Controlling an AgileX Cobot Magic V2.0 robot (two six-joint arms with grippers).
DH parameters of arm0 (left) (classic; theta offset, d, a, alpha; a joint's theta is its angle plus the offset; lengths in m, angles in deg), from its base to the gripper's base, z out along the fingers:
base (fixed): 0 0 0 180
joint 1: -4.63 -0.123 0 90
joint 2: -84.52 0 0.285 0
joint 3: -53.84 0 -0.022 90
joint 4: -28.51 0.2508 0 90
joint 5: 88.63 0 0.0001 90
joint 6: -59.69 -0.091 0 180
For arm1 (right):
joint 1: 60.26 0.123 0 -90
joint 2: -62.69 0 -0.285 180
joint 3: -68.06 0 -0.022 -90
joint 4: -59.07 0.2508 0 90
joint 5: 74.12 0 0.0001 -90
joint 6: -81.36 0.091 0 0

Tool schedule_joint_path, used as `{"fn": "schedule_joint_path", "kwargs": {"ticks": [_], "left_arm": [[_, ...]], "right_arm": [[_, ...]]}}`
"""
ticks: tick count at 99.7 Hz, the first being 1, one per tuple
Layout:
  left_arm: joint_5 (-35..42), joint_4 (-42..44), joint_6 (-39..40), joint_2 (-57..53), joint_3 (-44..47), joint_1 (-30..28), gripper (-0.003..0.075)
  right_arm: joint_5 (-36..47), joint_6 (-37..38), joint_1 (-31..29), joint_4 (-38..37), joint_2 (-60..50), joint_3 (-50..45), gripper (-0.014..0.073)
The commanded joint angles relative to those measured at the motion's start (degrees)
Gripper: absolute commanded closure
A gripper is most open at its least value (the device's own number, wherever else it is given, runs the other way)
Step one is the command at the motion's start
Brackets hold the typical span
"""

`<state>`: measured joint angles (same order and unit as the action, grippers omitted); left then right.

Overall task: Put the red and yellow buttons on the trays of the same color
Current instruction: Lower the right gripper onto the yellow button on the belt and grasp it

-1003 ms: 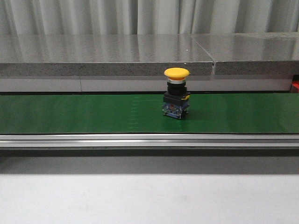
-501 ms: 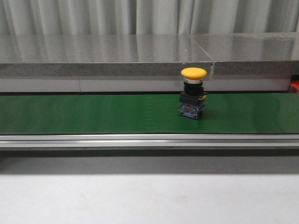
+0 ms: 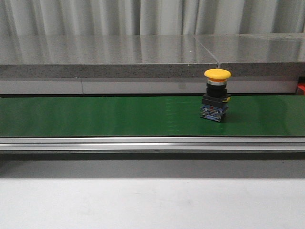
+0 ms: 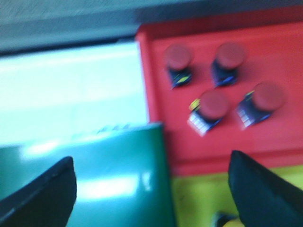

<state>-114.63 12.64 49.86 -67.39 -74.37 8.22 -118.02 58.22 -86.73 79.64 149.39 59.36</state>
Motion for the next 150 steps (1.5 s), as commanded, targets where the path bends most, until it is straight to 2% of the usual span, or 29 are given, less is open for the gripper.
{"fn": "schedule_joint_path", "kwargs": {"ticks": [1,22,56,93,121,130,145,150], "left_arm": [[4.0,-1.1,0.1,0.5,-1.7,0.5,0.0739],[4.0,-1.1,0.1,0.5,-1.7,0.5,0.0739],[4.0,-1.1,0.1,0.5,-1.7,0.5,0.0739],[4.1,-1.1,0.1,0.5,-1.7,0.5,0.0739],[4.1,-1.1,0.1,0.5,-1.7,0.5,0.0739],[4.1,-1.1,0.1,0.5,-1.7,0.5,0.0739],[4.1,-1.1,0.1,0.5,-1.7,0.5,0.0739],[4.1,-1.1,0.1,0.5,-1.7,0.5,0.0739]], "right_arm": [[3.3,-1.4,2.6,1.4,-5.5,-4.4,-0.0051],[2.7,-5.6,11.4,1.4,-8.8,-13.7,-0.0051],[0.3,-9.5,24.8,1.4,-7.3,-14.2,-0.0051],[6.4,-9.6,30.4,1.5,0.8,-10.3,-0.0051],[7.1,-9.6,30.5,2.0,8.6,-4.2,-0.0045],[7.0,-9.6,30.5,2.0,10.3,-3.6,0.0048],[6.1,-8.5,30.4,2.0,10.7,-3.6,0.0393],[5.3,-8.1,30.4,2.0,10.6,-3.6,0.0479]]}}
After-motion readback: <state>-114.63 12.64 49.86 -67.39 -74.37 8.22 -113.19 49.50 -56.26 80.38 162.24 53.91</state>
